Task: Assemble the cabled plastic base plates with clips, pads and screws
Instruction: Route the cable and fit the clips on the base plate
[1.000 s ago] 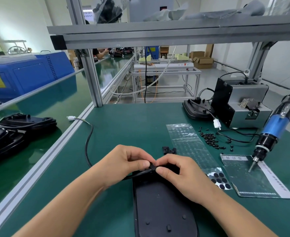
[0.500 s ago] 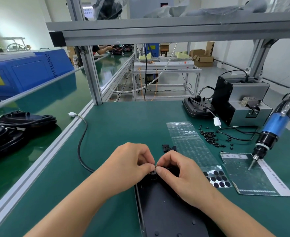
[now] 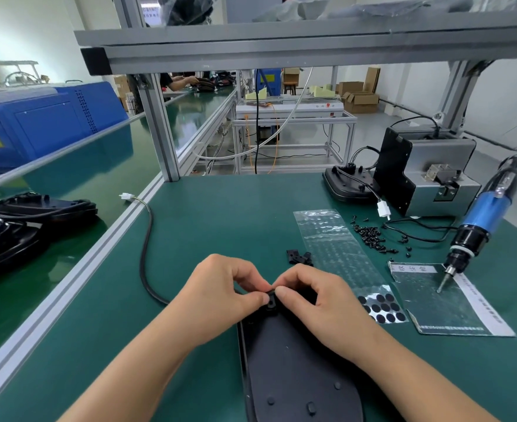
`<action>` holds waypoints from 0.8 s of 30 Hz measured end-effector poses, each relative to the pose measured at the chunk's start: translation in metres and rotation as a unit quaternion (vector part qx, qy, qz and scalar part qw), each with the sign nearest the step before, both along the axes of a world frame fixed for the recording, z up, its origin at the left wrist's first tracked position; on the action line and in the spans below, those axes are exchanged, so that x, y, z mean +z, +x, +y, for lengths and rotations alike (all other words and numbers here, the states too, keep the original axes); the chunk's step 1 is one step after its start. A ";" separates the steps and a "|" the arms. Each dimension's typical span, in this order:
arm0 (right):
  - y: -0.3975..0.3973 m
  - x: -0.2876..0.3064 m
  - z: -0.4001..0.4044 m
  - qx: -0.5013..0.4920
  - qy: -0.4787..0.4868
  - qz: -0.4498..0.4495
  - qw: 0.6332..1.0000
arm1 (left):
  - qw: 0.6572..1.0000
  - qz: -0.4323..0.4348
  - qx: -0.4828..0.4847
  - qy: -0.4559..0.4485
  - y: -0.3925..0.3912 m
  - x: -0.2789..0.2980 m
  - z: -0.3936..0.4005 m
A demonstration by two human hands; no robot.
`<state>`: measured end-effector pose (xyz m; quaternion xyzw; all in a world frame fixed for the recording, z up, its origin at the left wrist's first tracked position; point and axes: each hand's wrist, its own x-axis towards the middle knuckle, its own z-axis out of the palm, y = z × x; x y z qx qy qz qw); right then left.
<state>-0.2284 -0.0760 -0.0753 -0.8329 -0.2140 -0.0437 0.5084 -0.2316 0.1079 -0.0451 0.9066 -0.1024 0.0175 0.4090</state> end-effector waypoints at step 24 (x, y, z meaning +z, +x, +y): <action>0.078 0.025 -0.169 -0.549 0.290 -0.208 0.756 | 0.988 0.006 -0.110 0.112 0.112 0.017 -0.160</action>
